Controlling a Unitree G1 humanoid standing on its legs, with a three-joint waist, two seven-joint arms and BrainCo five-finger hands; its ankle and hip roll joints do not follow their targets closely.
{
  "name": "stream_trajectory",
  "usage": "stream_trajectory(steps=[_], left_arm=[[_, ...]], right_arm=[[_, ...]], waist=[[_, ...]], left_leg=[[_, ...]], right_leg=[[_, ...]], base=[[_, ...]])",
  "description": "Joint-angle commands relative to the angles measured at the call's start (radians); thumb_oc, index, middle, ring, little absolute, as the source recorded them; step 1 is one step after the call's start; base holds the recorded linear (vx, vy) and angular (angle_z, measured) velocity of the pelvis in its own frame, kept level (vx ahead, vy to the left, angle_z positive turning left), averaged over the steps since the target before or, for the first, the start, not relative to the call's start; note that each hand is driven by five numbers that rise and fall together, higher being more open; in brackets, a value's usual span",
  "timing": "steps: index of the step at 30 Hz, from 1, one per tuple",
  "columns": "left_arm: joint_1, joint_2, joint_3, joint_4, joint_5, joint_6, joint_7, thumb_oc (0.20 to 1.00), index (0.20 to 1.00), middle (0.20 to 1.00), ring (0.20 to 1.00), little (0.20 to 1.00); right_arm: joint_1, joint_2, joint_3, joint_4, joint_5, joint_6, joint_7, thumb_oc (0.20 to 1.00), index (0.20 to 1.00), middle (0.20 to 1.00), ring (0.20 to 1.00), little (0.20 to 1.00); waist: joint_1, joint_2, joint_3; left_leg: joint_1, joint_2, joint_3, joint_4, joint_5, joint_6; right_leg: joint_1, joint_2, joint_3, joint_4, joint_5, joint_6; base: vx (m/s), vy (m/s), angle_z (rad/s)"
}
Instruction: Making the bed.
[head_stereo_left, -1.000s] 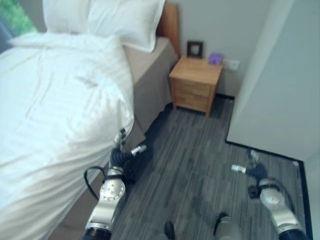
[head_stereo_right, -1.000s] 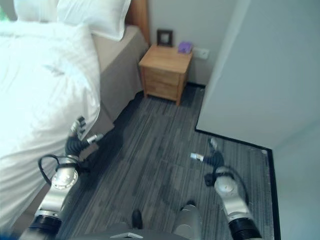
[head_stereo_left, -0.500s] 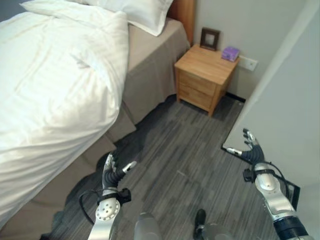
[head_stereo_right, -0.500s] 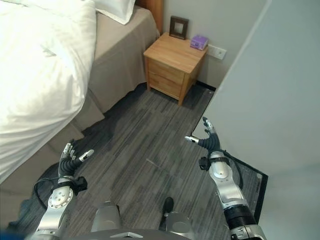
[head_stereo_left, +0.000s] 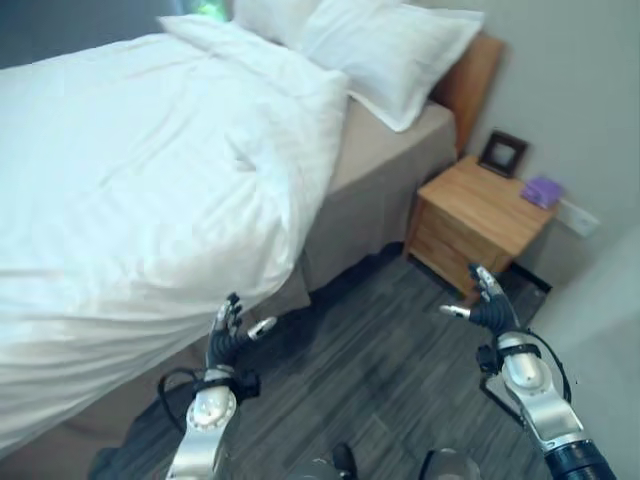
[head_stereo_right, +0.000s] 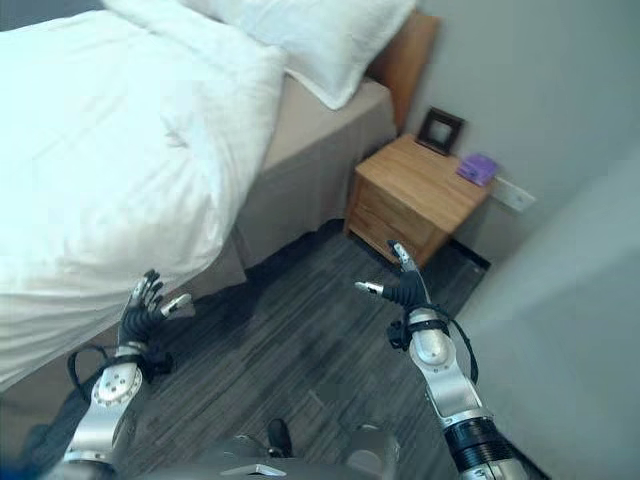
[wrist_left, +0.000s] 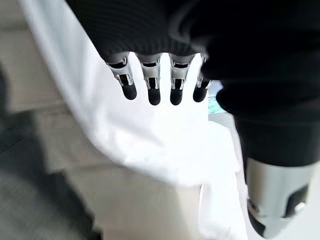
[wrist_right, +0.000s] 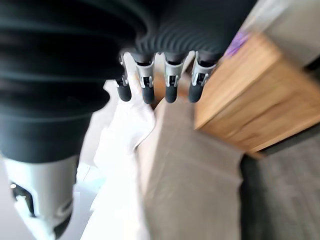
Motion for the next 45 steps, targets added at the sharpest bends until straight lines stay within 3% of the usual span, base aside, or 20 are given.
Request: stream_trajectory(steps=[1,3,4,8,12,15,16,17,18,20,21,22,26,28,29,32,34,37,41,45], left_arm=[[-0.013,0.087,0.049,-0.102,0.023,-0.042,0.025,1.0,1.0,1.0,1.0,1.0],[-0.028,0.1,0.069,-0.1,0.016,-0.053,0.035,1.0,1.0,1.0,1.0,1.0],[-0.046,0.107,0.083,-0.087,0.013,-0.055,0.042,1.0,1.0,1.0,1.0,1.0],[-0.057,0.127,0.097,-0.075,0.007,-0.061,0.047,1.0,1.0,1.0,1.0,1.0],[-0.031,0.12,0.135,-0.081,-0.035,-0.09,0.048,1.0,1.0,1.0,1.0,1.0],[-0.029,0.119,0.136,-0.082,-0.035,-0.09,0.048,1.0,1.0,1.0,1.0,1.0],[-0.047,0.129,0.168,-0.12,-0.06,-0.118,0.068,1.0,1.0,1.0,1.0,1.0],[-0.06,0.127,0.172,-0.132,-0.077,-0.124,0.074,1.0,1.0,1.0,1.0,1.0],[-0.112,0.131,0.187,-0.164,-0.134,-0.142,0.075,1.0,1.0,1.0,1.0,1.0],[-0.113,0.131,0.187,-0.164,-0.134,-0.142,0.075,1.0,1.0,1.0,1.0,1.0],[-0.126,0.14,0.204,-0.189,-0.159,-0.157,0.066,1.0,1.0,1.0,1.0,1.0],[-0.133,0.153,0.227,-0.198,-0.161,-0.158,0.053,1.0,1.0,1.0,1.0,1.0],[-0.153,0.178,0.241,-0.188,-0.144,-0.155,0.061,1.0,1.0,1.0,1.0,1.0],[-0.154,0.189,0.251,-0.19,-0.14,-0.15,0.062,1.0,1.0,1.0,1.0,1.0],[-0.163,0.207,0.237,-0.175,-0.118,-0.135,0.069,1.0,1.0,1.0,1.0,1.0],[-0.193,0.23,0.21,-0.151,-0.102,-0.131,0.08,1.0,1.0,1.0,1.0,1.0],[-0.217,0.247,0.194,-0.12,-0.087,-0.129,0.088,1.0,1.0,1.0,1.0,1.0],[-0.277,0.292,0.156,-0.071,-0.083,-0.12,0.085,1.0,1.0,1.0,1.0,1.0],[-0.297,0.337,0.164,-0.044,-0.071,-0.11,0.079,1.0,1.0,1.0,1.0,1.0],[-0.296,0.338,0.163,-0.016,-0.074,-0.109,0.074,1.0,1.0,1.0,1.0,1.0]], right_arm=[[-0.101,0.004,-0.067,-0.027,-0.006,-0.039,-0.027,1.0,1.0,1.0,1.0,1.0],[-0.106,-0.007,-0.085,-0.032,0.01,-0.036,-0.038,1.0,1.0,1.0,1.0,1.0],[-0.111,-0.009,-0.1,-0.033,0.02,-0.033,-0.048,1.0,1.0,1.0,1.0,1.0],[-0.138,-0.016,-0.101,-0.041,0.025,-0.034,-0.043,1.0,1.0,1.0,1.0,1.0],[-0.198,-0.028,-0.052,-0.037,0.038,-0.054,-0.016,1.0,1.0,1.0,1.0,1.0],[-0.199,-0.029,-0.05,-0.035,0.038,-0.055,-0.016,1.0,1.0,1.0,1.0,1.0],[-0.231,-0.071,-0.037,-0.047,0.038,-0.061,-0.007,1.0,1.0,1.0,1.0,1.0],[-0.243,-0.088,-0.036,-0.045,0.037,-0.06,-0.011,1.0,1.0,1.0,1.0,1.0],[-0.259,-0.145,-0.05,-0.041,0.024,-0.052,-0.027,1.0,1.0,1.0,1.0,1.0],[-0.259,-0.146,-0.05,-0.041,0.024,-0.052,-0.027,1.0,1.0,1.0,1.0,1.0],[-0.27,-0.182,-0.07,-0.048,0.015,-0.034,-0.038,1.0,1.0,1.0,1.0,1.0],[-0.276,-0.224,-0.1,-0.062,-0.001,-0.019,-0.038,1.0,1.0,1.0,1.0,1.0],[-0.298,-0.285,-0.132,-0.057,-0.046,0.0,-0.052,1.0,1.0,1.0,1.0,1.0],[-0.325,-0.301,-0.138,-0.028,-0.08,0.011,-0.059,1.0,1.0,1.0,1.0,1.0],[-0.362,-0.301,-0.114,0.009,-0.123,0.025,-0.074,1.0,1.0,1.0,1.0,1.0],[-0.42,-0.287,-0.086,0.037,-0.12,0.042,-0.085,1.0,1.0,1.0,1.0,1.0],[-0.44,-0.283,-0.085,0.052,-0.125,0.046,-0.105,1.0,1.0,1.0,1.0,1.0],[-0.486,-0.294,-0.065,0.101,-0.131,0.073,-0.129,1.0,1.0,1.0,1.0,1.0],[-0.528,-0.314,-0.042,0.142,-0.132,0.081,-0.135,1.0,1.0,1.0,1.0,1.0],[-0.565,-0.313,-0.012,0.177,-0.134,0.085,-0.136,1.0,1.0,1.0,1.0,1.0]], waist=[[-0.003,-0.036,0.029],[-0.031,-0.059,0.035],[-0.051,-0.067,0.04],[-0.069,-0.07,0.043],[-0.055,-0.083,0.024],[-0.058,-0.077,0.021],[-0.037,-0.063,0.024],[-0.042,-0.059,0.025],[-0.058,-0.066,0.018],[-0.058,-0.066,0.018],[-0.057,-0.068,0.008],[-0.053,-0.06,0.0],[-0.032,-0.059,-0.005],[-0.009,-0.062,-0.003],[-0.002,-0.073,0.006],[-0.021,-0.077,0.043],[-0.023,-0.074,0.055],[-0.024,-0.09,0.058],[-0.044,-0.108,0.053],[-0.04,-0.123,0.049]], left_leg=[[-0.018,0.093,0.048,-0.104,0.109,-0.058],[0.014,0.101,-0.036,-0.11,0.081,-0.102],[0.03,0.108,-0.094,-0.11,0.065,-0.124],[0.076,0.136,-0.174,-0.11,0.02,-0.157],[0.116,0.202,-0.202,-0.097,0.036,-0.209],[0.122,0.208,-0.204,-0.1,0.025,-0.21],[0.078,0.235,-0.203,-0.026,0.08,-0.225],[0.053,0.245,-0.186,0.002,0.089,-0.225],[0.01,0.28,0.001,0.045,0.111,-0.217],[0.008,0.28,0.001,0.047,0.11,-0.217],[-0.008,0.251,0.107,0.072,0.083,-0.196],[-0.032,0.183,0.14,0.069,0.069,-0.167],[-0.072,0.123,0.111,0.032,0.08,-0.151],[-0.063,0.114,0.073,-0.005,0.085,-0.143],[-0.015,0.106,0.071,-0.06,0.079,-0.118],[0.019,0.111,0.042,-0.101,0.1,-0.1],[0.022,0.122,0.021,-0.11,0.104,-0.101],[0.011,0.131,-0.04,-0.11,0.091,-0.131],[-0.004,0.126,-0.099,-0.11,0.076,-0.149],[-0.004,0.123,-0.105,-0.11,0.077,-0.155]], right_leg=[[0.184,-0.032,0.011,-0.35,0.165,0.047],[0.124,0.019,0.11,-0.592,0.136,0.048],[0.098,0.053,0.208,-0.731,0.172,0.054],[0.078,0.059,0.34,-0.83,0.224,0.065],[0.127,0.061,0.308,-0.836,0.236,0.057],[0.135,0.066,0.301,-0.84,0.226,0.058],[0.186,0.088,0.249,-0.867,0.214,0.033],[0.212,0.085,0.215,-0.885,0.203,0.029],[0.263,0.058,0.092,-0.916,0.189,0.019],[0.264,0.059,0.092,-0.918,0.19,0.019],[0.303,0.062,0.04,-0.93,0.171,0.013],[0.324,0.07,0.011,-0.932,0.16,0.008],[0.342,0.087,-0.019,-0.922,0.138,0.003],[0.339,0.081,-0.051,-0.833,0.12,0.01],[0.292,0.049,-0.065,-0.664,0.157,0.051],[0.172,0.026,0.019,-0.472,0.252,0.104],[0.113,0.046,0.099,-0.425,0.231,0.101],[0.118,0.073,0.176,-0.656,0.129,0.041],[0.119,0.121,0.265,-0.862,0.194,0.038],[0.148,0.108,0.252,-0.907,0.217,0.038]], base=[[0.25,-0.216,1.41],[0.55,-0.504,1.62],[0.62,-0.572,1.07],[0.3,-0.27,1.27],[0.27,-0.354,0.81],[0.08,-0.14,0.24],[0.08,-0.274,0.03],[0.04,-0.426,0.48],[-0.01,-0.208,1.15],[0.0,-0.158,1.65],[0.08,-0.228,1.19],[0.13,-0.251,0.73],[0.11,-0.028,0.55],[0.12,0.038,0.32],[0.09,0.042,-0.31],[0.11,0.04,-0.08],[0.07,-0.06,0.39],[0.15,-0.216,0.14],[0.18,-0.173,0.71],[0.11,-0.119,0.45]])
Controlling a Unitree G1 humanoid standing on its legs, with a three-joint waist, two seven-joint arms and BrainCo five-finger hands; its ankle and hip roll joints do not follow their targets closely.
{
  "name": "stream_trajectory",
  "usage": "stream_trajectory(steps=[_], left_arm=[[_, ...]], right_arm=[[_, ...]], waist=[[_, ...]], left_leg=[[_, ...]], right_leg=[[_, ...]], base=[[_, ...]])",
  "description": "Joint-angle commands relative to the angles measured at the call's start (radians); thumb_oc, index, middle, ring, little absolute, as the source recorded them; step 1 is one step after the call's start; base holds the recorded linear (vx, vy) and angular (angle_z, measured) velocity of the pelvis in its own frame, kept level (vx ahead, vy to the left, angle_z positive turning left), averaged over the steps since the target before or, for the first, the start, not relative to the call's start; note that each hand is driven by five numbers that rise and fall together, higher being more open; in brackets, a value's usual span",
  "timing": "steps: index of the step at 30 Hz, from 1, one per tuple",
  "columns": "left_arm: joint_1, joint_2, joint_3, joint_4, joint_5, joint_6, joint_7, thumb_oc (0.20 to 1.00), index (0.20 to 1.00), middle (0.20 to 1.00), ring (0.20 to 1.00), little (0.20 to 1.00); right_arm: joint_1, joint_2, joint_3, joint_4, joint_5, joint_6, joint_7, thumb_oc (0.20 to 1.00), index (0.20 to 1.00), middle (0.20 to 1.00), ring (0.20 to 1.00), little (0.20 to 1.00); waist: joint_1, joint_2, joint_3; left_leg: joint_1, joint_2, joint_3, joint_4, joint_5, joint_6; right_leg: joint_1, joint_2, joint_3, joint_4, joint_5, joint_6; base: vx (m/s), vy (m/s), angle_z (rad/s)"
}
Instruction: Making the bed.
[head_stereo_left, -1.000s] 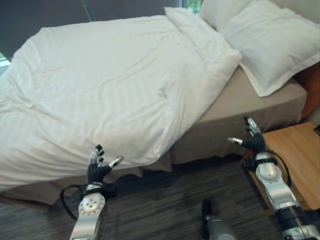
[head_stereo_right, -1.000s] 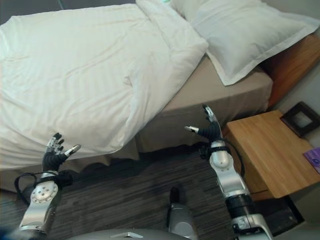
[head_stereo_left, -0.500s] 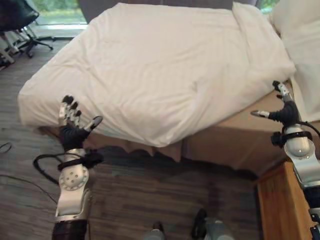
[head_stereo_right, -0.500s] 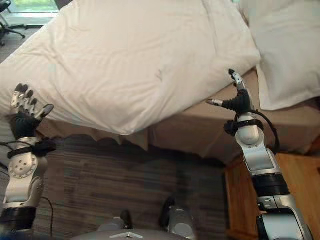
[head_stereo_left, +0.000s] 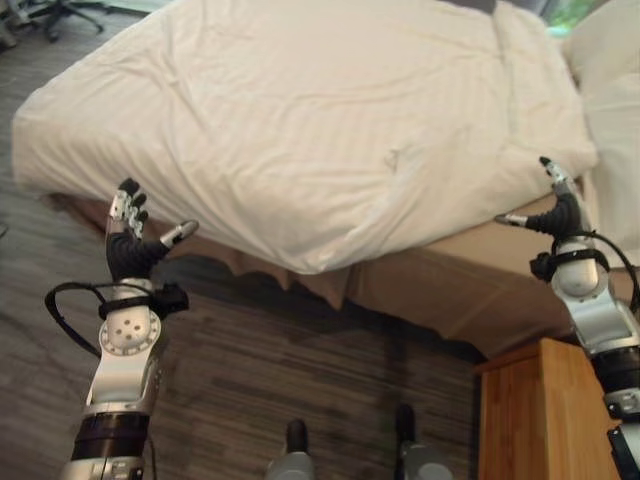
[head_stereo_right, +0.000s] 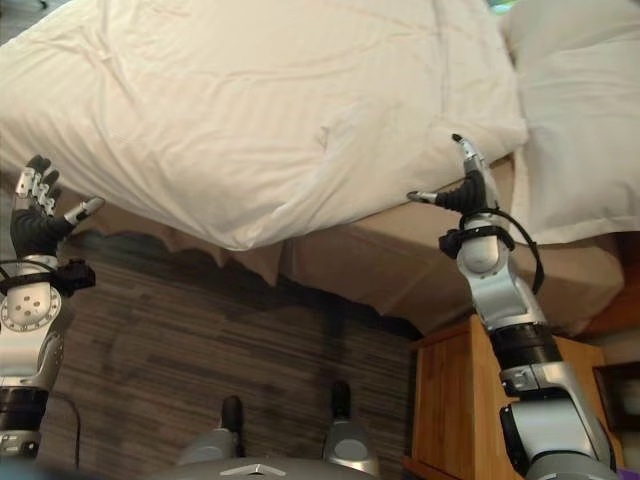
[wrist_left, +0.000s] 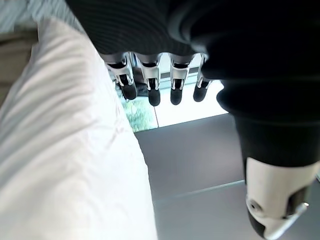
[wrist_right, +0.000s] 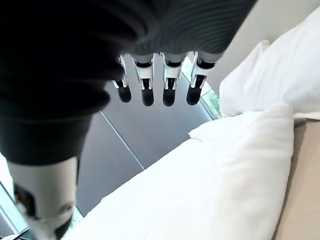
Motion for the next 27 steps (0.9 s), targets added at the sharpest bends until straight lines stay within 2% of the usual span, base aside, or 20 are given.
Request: stream_trajectory(steps=[1,4,5,6,7,8,9,11,13,14,15,17,18,19,21,22,24,25,26,27], left_arm=[[-0.056,0.026,-0.006,-0.016,0.036,-0.027,-0.001,1.0,1.0,1.0,1.0,1.0],[-0.006,-0.004,-0.016,0.001,0.033,-0.017,-0.015,1.0,1.0,1.0,1.0,1.0],[0.012,-0.025,-0.029,-0.007,0.026,-0.009,-0.034,1.0,1.0,1.0,1.0,1.0],[0.025,-0.035,-0.027,-0.021,0.019,-0.004,-0.041,1.0,1.0,1.0,1.0,1.0],[0.027,-0.035,-0.025,-0.024,0.019,-0.002,-0.042,1.0,1.0,1.0,1.0,1.0],[0.042,-0.048,-0.025,-0.043,0.008,-0.001,-0.052,1.0,1.0,1.0,1.0,1.0],[0.053,-0.075,-0.032,-0.056,-0.014,0.005,-0.063,1.0,1.0,1.0,1.0,1.0],[0.056,-0.097,-0.049,-0.042,-0.017,0.006,-0.069,1.0,1.0,1.0,1.0,1.0],[0.07,-0.101,-0.054,-0.041,-0.007,0.011,-0.081,1.0,1.0,1.0,1.0,1.0],[0.07,-0.101,-0.055,-0.042,-0.007,0.011,-0.081,1.0,1.0,1.0,1.0,1.0],[0.08,-0.099,-0.054,-0.042,0.002,0.015,-0.09,1.0,1.0,1.0,1.0,1.0],[0.099,-0.098,-0.054,-0.041,0.004,0.019,-0.098,1.0,1.0,1.0,1.0,1.0],[0.099,-0.099,-0.055,-0.04,0.004,0.019,-0.098,1.0,1.0,1.0,1.0,1.0],[0.104,-0.091,-0.057,-0.04,0.006,0.018,-0.101,1.0,1.0,1.0,1.0,1.0],[0.132,-0.088,-0.052,-0.039,0.012,0.025,-0.114,1.0,1.0,1.0,1.0,1.0],[0.144,-0.085,-0.051,-0.036,0.021,0.032,-0.119,1.0,1.0,1.0,1.0,1.0],[0.156,-0.069,-0.049,-0.03,0.024,0.046,-0.124,1.0,1.0,1.0,1.0,1.0],[0.153,-0.04,-0.057,-0.03,0.022,0.049,-0.118,1.0,1.0,1.0,1.0,1.0],[0.152,-0.028,-0.057,-0.03,0.021,0.044,-0.118,1.0,1.0,1.0,1.0,1.0],[0.139,-0.007,-0.067,-0.031,0.016,0.033,-0.117,1.0,1.0,1.0,1.0,1.0]], right_arm=[[-0.102,-0.031,0.024,-0.012,-0.027,-0.024,-0.031,1.0,1.0,1.0,1.0,1.0],[-0.12,-0.029,0.045,-0.027,-0.052,-0.017,-0.027,1.0,1.0,1.0,1.0,1.0],[-0.125,-0.012,0.057,-0.033,-0.059,-0.023,-0.025,1.0,1.0,1.0,1.0,1.0],[-0.126,-0.012,0.061,-0.041,-0.063,-0.02,-0.022,1.0,1.0,1.0,1.0,1.0],[-0.126,-0.012,0.061,-0.042,-0.064,-0.019,-0.022,1.0,1.0,1.0,1.0,1.0],[-0.125,-0.013,0.066,-0.052,-0.068,-0.021,-0.02,1.0,1.0,1.0,1.0,1.0],[-0.125,-0.02,0.067,-0.068,-0.069,-0.017,-0.014,1.0,1.0,1.0,1.0,1.0],[-0.127,-0.028,0.07,-0.065,-0.064,-0.013,-0.011,1.0,1.0,1.0,1.0,1.0],[-0.111,-0.041,0.061,-0.074,-0.061,-0.012,-0.009,1.0,1.0,1.0,1.0,1.0],[-0.11,-0.041,0.061,-0.074,-0.061,-0.012,-0.009,1.0,1.0,1.0,1.0,1.0],[-0.101,-0.052,0.058,-0.076,-0.065,-0.011,-0.006,1.0,1.0,1.0,1.0,1.0],[-0.094,-0.062,0.066,-0.052,-0.07,-0.015,0.0,1.0,1.0,1.0,1.0,1.0],[-0.095,-0.063,0.067,-0.049,-0.069,-0.017,-0.001,1.0,1.0,1.0,1.0,1.0],[-0.106,-0.08,0.081,-0.024,-0.066,-0.018,0.007,1.0,1.0,1.0,1.0,1.0],[-0.109,-0.087,0.095,0.002,-0.071,-0.018,0.03,1.0,1.0,1.0,1.0,1.0],[-0.104,-0.082,0.097,0.008,-0.081,-0.016,0.041,1.0,1.0,1.0,1.0,1.0],[-0.111,-0.068,0.107,0.026,-0.092,-0.014,0.058,1.0,1.0,1.0,1.0,1.0],[-0.165,-0.072,0.138,0.047,-0.089,-0.002,0.068,1.0,1.0,1.0,1.0,1.0],[-0.2,-0.08,0.152,0.07,-0.085,0.001,0.066,1.0,1.0,1.0,1.0,1.0],[-0.273,-0.09,0.168,0.12,-0.066,0.005,0.047,1.0,1.0,1.0,1.0,1.0]], waist=[[-0.008,-0.01,-0.035],[-0.011,0.015,-0.03],[-0.01,0.014,-0.033],[-0.005,0.007,-0.022],[-0.007,0.007,-0.019],[0.001,-0.001,0.001],[0.016,-0.023,0.033],[0.021,-0.029,0.043],[0.027,-0.031,0.037],[0.028,-0.031,0.037],[0.033,-0.026,0.032],[0.063,0.006,0.022],[0.063,0.007,0.02],[0.081,0.016,0.015],[0.09,0.021,-0.002],[0.091,0.016,-0.013],[0.1,0.0,-0.017],[0.084,-0.004,0.016],[0.081,0.0,0.025],[0.09,-0.001,0.032]], left_leg=[[0.011,-0.011,0.006,0.006,-0.091,-0.007],[0.022,0.031,0.007,0.006,-0.086,-0.035],[0.029,0.045,0.004,0.031,-0.085,-0.046],[0.003,0.049,0.004,0.12,-0.093,-0.053],[-0.008,0.051,-0.001,0.144,-0.105,-0.054],[-0.07,0.058,-0.012,0.277,-0.093,-0.063],[-0.177,0.055,-0.021,0.508,-0.06,-0.074],[-0.232,0.048,-0.002,0.568,-0.069,-0.064],[-0.26,0.042,0.052,0.522,-0.103,-0.042],[-0.259,0.042,0.053,0.52,-0.103,-0.042],[-0.27,0.033,0.071,0.46,-0.11,-0.033],[-0.293,0.034,0.059,0.253,-0.015,-0.044],[-0.283,0.032,0.06,0.233,-0.004,-0.046],[-0.309,0.053,0.051,0.144,0.048,-0.055],[-0.273,0.057,0.044,0.057,0.086,-0.05],[-0.25,0.048,0.038,0.043,0.093,-0.048],[-0.181,0.029,0.058,0.028,0.065,-0.016],[-0.11,0.022,0.059,0.02,0.042,0.01],[-0.092,0.03,0.064,0.013,0.034,0.016],[-0.072,0.04,0.078,0.006,0.019,0.016]], right_leg=[[-0.056,-0.064,-0.055,0.05,-0.085,0.043],[-0.084,-0.06,-0.104,0.132,-0.113,0.025],[-0.05,-0.051,-0.121,0.099,-0.132,0.014],[-0.02,-0.049,-0.125,0.081,-0.14,0.0],[-0.015,-0.049,-0.128,0.078,-0.139,-0.001],[0.013,-0.049,-0.134,0.061,-0.143,-0.016],[0.063,-0.057,-0.16,0.043,-0.156,-0.049],[0.091,-0.052,-0.181,0.036,-0.165,-0.057],[0.111,-0.049,-0.184,0.02,-0.178,-0.049],[0.11,-0.05,-0.183,0.02,-0.178,-0.048],[0.118,-0.043,-0.18,0.013,-0.19,-0.041],[0.149,-0.016,-0.16,0.013,-0.234,-0.016],[0.149,-0.016,-0.16,0.013,-0.235,-0.017],[0.19,-0.012,-0.156,0.013,-0.266,-0.001],[0.232,-0.02,-0.152,0.013,-0.279,0.017],[0.249,-0.032,-0.149,0.031,-0.267,0.021],[0.212,-0.078,-0.15,0.192,-0.237,0.044],[0.076,-0.113,-0.116,0.409,-0.118,0.076],[0.025,-0.115,-0.104,0.474,-0.111,0.074],[-0.047,-0.137,-0.14,0.481,-0.111,0.058]], base=[[0.09,-0.101,-0.03],[0.17,-0.186,0.14],[0.18,-0.268,0.05],[0.11,-0.201,0.12],[0.04,-0.167,0.17],[0.07,-0.23,0.18],[0.07,-0.223,0.13],[0.2,-0.154,0.13],[0.23,-0.049,0.17],[0.18,0.029,0.06],[0.27,0.122,0.0],[0.34,0.177,-0.02],[0.34,0.18,-0.05],[0.22,0.105,-0.23],[0.45,0.226,-0.36],[0.51,0.279,-0.44],[0.32,0.198,-0.44],[0.27,0.211,-0.83],[0.28,0.203,-0.55],[0.21,0.069,-0.09]])
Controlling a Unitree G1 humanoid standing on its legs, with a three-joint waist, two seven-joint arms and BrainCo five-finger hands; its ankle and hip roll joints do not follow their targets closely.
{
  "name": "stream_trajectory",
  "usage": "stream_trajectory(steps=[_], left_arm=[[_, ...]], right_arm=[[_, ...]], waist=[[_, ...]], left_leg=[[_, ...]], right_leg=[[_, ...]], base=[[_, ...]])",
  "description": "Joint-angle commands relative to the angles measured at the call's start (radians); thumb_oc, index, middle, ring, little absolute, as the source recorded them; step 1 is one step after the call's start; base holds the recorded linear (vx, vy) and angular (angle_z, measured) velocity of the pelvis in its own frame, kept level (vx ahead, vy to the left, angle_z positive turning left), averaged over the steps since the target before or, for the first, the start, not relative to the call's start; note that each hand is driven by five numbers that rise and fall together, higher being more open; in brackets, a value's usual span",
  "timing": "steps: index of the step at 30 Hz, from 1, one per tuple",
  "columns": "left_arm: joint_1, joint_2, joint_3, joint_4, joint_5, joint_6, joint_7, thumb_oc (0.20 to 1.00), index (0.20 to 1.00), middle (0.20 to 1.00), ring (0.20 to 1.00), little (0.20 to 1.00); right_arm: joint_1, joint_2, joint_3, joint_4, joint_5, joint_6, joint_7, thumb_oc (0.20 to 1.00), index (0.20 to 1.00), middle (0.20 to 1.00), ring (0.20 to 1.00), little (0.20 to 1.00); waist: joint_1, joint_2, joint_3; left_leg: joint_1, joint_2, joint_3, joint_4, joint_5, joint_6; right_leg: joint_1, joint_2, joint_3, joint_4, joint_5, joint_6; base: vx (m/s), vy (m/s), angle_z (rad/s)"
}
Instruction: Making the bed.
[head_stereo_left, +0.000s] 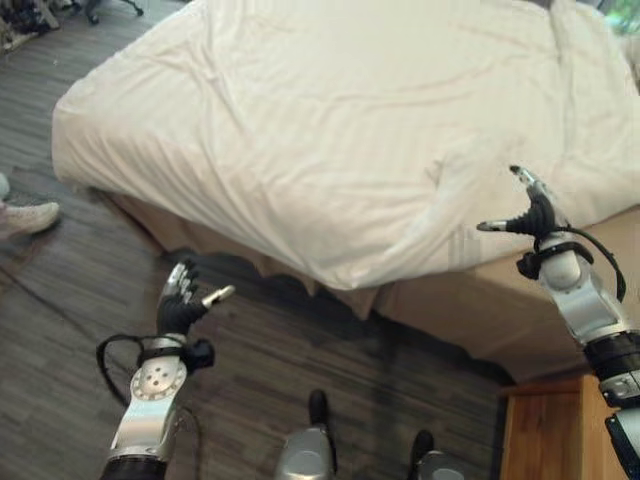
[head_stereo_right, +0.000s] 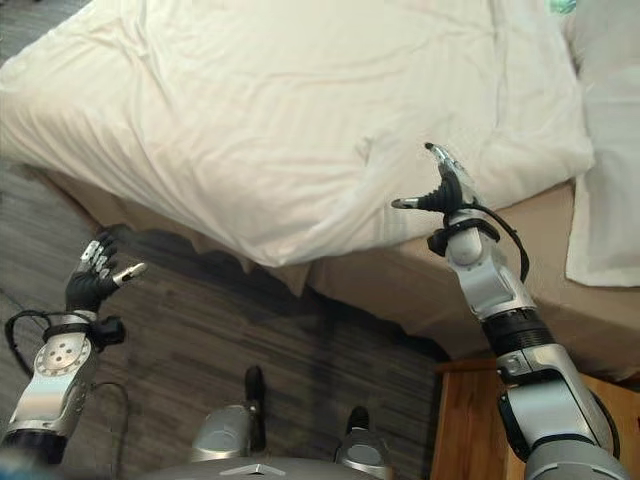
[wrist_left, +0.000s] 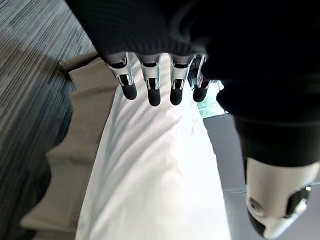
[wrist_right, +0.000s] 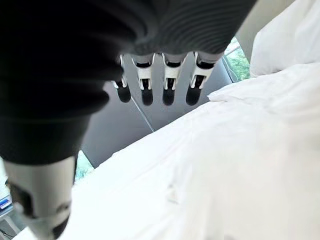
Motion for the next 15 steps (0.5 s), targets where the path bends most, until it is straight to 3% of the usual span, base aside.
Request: stream_trajectory(steps=[1,2,3,6,8,10,15], left_arm=[[-0.031,0.054,-0.001,-0.076,0.007,-0.062,0.003,1.0,1.0,1.0,1.0,1.0],[0.041,0.001,-0.036,-0.172,0.068,-0.07,-0.01,1.0,1.0,1.0,1.0,1.0],[0.096,-0.025,0.001,-0.213,0.02,-0.086,-0.041,1.0,1.0,1.0,1.0,1.0],[0.144,-0.037,0.03,-0.238,-0.002,-0.101,-0.064,1.0,1.0,1.0,1.0,1.0],[0.163,-0.047,0.024,-0.246,0.007,-0.108,-0.08,1.0,1.0,1.0,1.0,1.0],[0.182,-0.079,0.015,-0.232,0.01,-0.105,-0.077,1.0,1.0,1.0,1.0,1.0],[0.211,-0.127,-0.036,-0.181,0.017,-0.103,-0.076,1.0,1.0,1.0,1.0,1.0]], right_arm=[[-0.201,-0.065,0.002,0.125,-0.006,-0.019,-0.039,1.0,1.0,1.0,1.0,1.0],[-0.226,-0.071,0.01,0.166,-0.007,-0.021,-0.055,1.0,1.0,1.0,1.0,1.0],[-0.242,-0.097,0.019,0.184,-0.01,-0.047,-0.058,1.0,1.0,1.0,1.0,1.0],[-0.289,-0.14,0.033,0.234,-0.01,-0.055,-0.063,1.0,1.0,1.0,1.0,1.0],[-0.319,-0.167,0.051,0.266,-0.02,-0.06,-0.058,1.0,1.0,1.0,1.0,1.0],[-0.295,-0.185,0.036,0.255,-0.026,-0.062,-0.067,1.0,1.0,1.0,1.0,1.0],[-0.329,-0.197,0.079,0.279,-0.046,-0.064,-0.079,1.0,1.0,1.0,1.0,1.0]], waist=[[0.031,-0.041,-0.042],[0.036,-0.047,-0.033],[0.03,-0.059,-0.026],[0.015,-0.063,-0.022],[0.016,-0.09,-0.029],[0.015,-0.094,-0.041],[0.01,-0.054,-0.046]], left_leg=[[-0.045,0.082,-0.042,-0.037,0.019,-0.125],[-0.039,0.086,-0.057,-0.037,0.006,-0.131],[-0.031,0.084,-0.078,-0.037,-0.015,-0.148],[-0.01,0.098,-0.107,-0.037,-0.05,-0.17],[0.014,0.082,-0.115,-0.037,-0.084,-0.177],[0.031,0.085,-0.13,-0.037,-0.092,-0.184],[0.018,0.105,-0.162,-0.037,-0.094,-0.195]], right_leg=[[0.21,0.028,-0.099,-0.379,-0.155,-0.055],[0.202,0.048,-0.122,-0.453,-0.177,-0.065],[0.175,0.089,-0.123,-0.634,-0.17,-0.062],[0.128,0.092,-0.121,-0.789,-0.098,-0.037],[0.129,0.075,-0.128,-0.804,-0.066,-0.033],[0.151,0.067,-0.137,-0.805,-0.047,-0.038],[0.173,0.085,-0.14,-0.804,-0.066,-0.05]], base=[[0.27,-0.053,0.21],[0.35,-0.183,-0.03],[0.33,-0.197,-0.23],[0.28,-0.124,0.78],[0.31,-0.132,1.12],[0.32,-0.174,0.82],[0.22,-0.102,0.08]])
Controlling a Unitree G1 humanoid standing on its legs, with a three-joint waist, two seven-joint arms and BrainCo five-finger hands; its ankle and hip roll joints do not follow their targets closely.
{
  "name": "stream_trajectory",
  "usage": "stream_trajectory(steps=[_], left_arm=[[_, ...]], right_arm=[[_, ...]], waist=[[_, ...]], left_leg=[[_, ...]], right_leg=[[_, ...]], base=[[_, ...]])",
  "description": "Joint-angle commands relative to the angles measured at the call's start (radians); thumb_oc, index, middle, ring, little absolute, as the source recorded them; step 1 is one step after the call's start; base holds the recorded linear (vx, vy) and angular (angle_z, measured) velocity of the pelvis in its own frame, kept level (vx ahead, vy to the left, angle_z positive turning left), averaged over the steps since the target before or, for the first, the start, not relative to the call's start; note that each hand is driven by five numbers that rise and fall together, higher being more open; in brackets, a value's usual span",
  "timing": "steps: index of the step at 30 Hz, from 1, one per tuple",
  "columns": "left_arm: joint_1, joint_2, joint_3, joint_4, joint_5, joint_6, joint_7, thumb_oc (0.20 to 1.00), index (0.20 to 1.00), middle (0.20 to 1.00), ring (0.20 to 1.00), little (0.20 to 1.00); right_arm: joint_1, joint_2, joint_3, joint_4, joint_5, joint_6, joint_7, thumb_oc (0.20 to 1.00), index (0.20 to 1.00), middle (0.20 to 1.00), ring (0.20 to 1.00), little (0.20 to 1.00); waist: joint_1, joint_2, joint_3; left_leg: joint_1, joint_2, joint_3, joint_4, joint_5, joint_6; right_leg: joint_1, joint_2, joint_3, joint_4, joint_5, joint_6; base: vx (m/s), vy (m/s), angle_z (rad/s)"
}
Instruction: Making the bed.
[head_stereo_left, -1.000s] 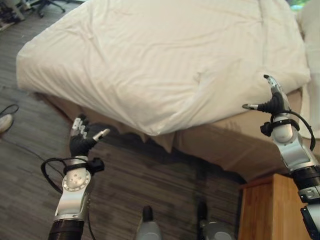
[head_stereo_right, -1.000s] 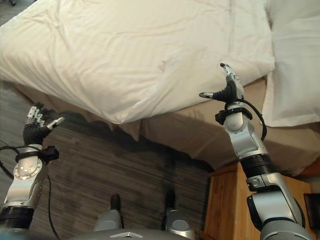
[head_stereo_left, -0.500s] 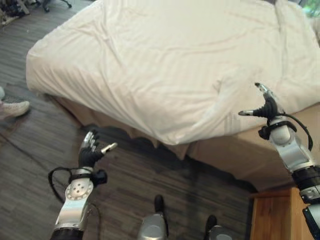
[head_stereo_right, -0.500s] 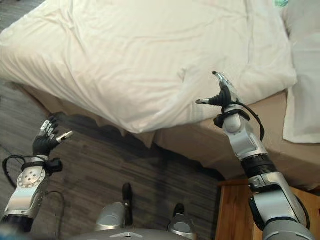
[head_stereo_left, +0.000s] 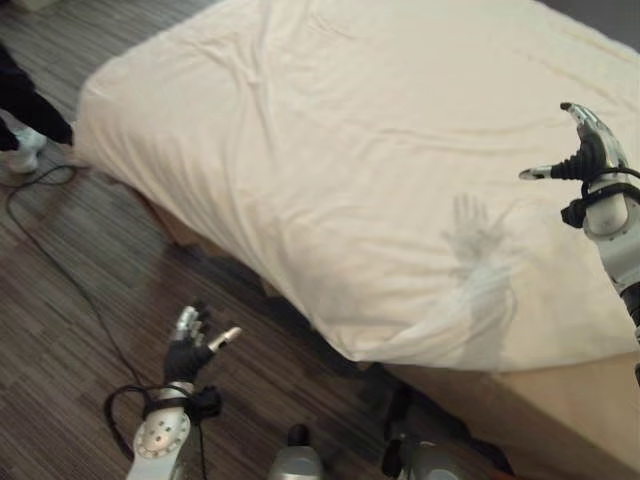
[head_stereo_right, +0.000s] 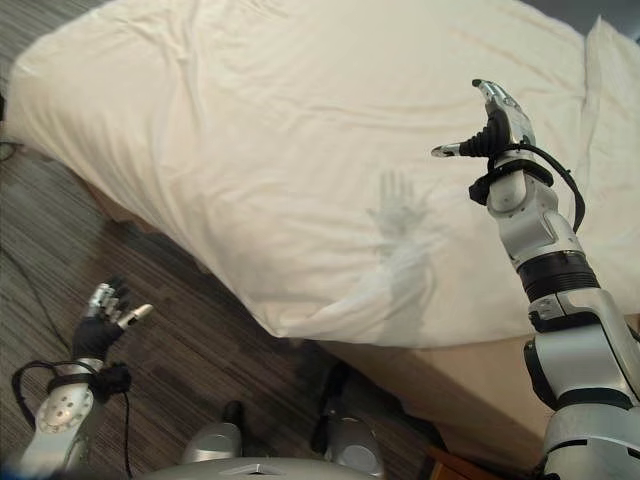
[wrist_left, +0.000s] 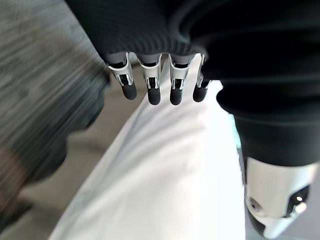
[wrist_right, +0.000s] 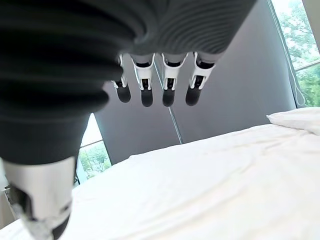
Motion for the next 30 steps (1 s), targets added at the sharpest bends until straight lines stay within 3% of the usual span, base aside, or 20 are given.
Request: stream_trajectory(steps=[1,19,20,21,22,23,26,28,30], left_arm=[[-0.041,0.073,-0.018,-0.045,0.015,-0.054,0.003,1.0,1.0,1.0,1.0,1.0],[-0.207,0.053,-0.176,0.171,0.041,-0.096,0.108,1.0,1.0,1.0,1.0,1.0],[-0.215,0.049,-0.175,0.185,0.037,-0.097,0.113,1.0,1.0,1.0,1.0,1.0],[-0.219,0.039,-0.181,0.192,0.034,-0.099,0.117,1.0,1.0,1.0,1.0,1.0],[-0.426,0.196,-0.102,0.345,-0.047,-0.062,0.133,1.0,1.0,1.0,1.0,1.0],[-0.489,0.189,-0.122,0.392,-0.036,-0.044,0.15,1.0,1.0,1.0,1.0,1.0],[-0.519,0.154,-0.153,0.339,-0.016,-0.084,0.194,1.0,1.0,1.0,1.0,1.0],[-0.541,0.131,-0.15,0.316,-0.035,-0.089,0.201,1.0,1.0,1.0,1.0,1.0],[-0.571,0.117,-0.165,0.31,-0.03,-0.084,0.202,1.0,1.0,1.0,1.0,1.0]], right_arm=[[-0.143,-0.054,0.06,0.062,-0.057,-0.021,-0.056,1.0,1.0,1.0,1.0,1.0],[-0.306,-0.053,0.161,0.316,-0.016,-0.017,-0.155,1.0,1.0,1.0,1.0,1.0],[-0.32,-0.057,0.177,0.337,-0.014,-0.016,-0.149,0.46,0.46,0.46,0.46,0.46],[-0.331,-0.063,0.192,0.348,-0.007,-0.017,-0.143,0.2,0.2,0.2,0.2,0.2],[-0.361,-0.046,0.249,0.284,-0.002,-0.033,-0.13,0.2,0.2,0.2,0.2,0.2],[-0.349,-0.027,0.253,0.265,0.018,-0.004,-0.12,0.2,0.2,0.2,0.2,0.2],[-0.376,0.007,0.257,0.318,0.004,0.034,-0.144,0.2,0.2,0.2,0.2,0.2],[-0.391,0.006,0.266,0.333,0.011,0.034,-0.136,0.2,0.2,0.2,0.2,0.2],[-0.381,0.006,0.263,0.313,0.014,0.034,-0.127,0.2,0.2,0.2,0.2,0.2]], waist=[[-0.029,0.021,0.0],[-0.045,0.146,0.065],[-0.047,0.152,0.064],[-0.049,0.158,0.066],[-0.077,0.166,0.062],[-0.109,0.164,0.058],[-0.101,0.149,0.051],[-0.109,0.12,0.051],[-0.134,0.089,0.051]], left_leg=[[-0.031,0.063,-0.029,-0.155,0.081,-0.05],[-0.263,0.081,-0.028,-0.155,0.162,-0.091],[-0.274,0.081,-0.023,-0.155,0.162,-0.094],[-0.286,0.083,-0.018,-0.155,0.166,-0.096],[-0.289,0.092,-0.003,-0.155,0.171,-0.102],[-0.283,0.097,0.01,-0.155,0.168,-0.103],[-0.254,0.096,-0.004,-0.155,0.152,-0.1],[-0.224,0.071,-0.048,-0.144,0.131,-0.091],[-0.198,0.045,-0.068,-0.092,0.059,-0.075]], right_leg=[[-0.011,-0.112,-0.001,0.019,-0.097,0.173],[-0.224,-0.095,0.055,0.015,-0.088,0.178],[-0.237,-0.095,0.06,0.015,-0.088,0.179],[-0.25,-0.094,0.065,0.015,-0.089,0.181],[-0.267,-0.083,0.085,0.015,-0.09,0.181],[-0.277,-0.08,0.096,0.015,-0.086,0.183],[-0.272,-0.053,0.13,0.015,-0.103,0.179],[-0.263,-0.044,0.15,0.015,-0.102,0.171],[-0.245,-0.051,0.171,0.015,-0.097,0.166]], base=[[0.1,-0.063,0.02],[0.02,-0.032,0.02],[0.0,-0.02,-0.06],[0.02,-0.01,-0.2],[0.04,0.021,-0.24],[0.06,0.04,-0.17],[0.03,-0.043,-0.23],[-0.01,-0.122,-0.39],[-0.04,-0.069,-0.36]])
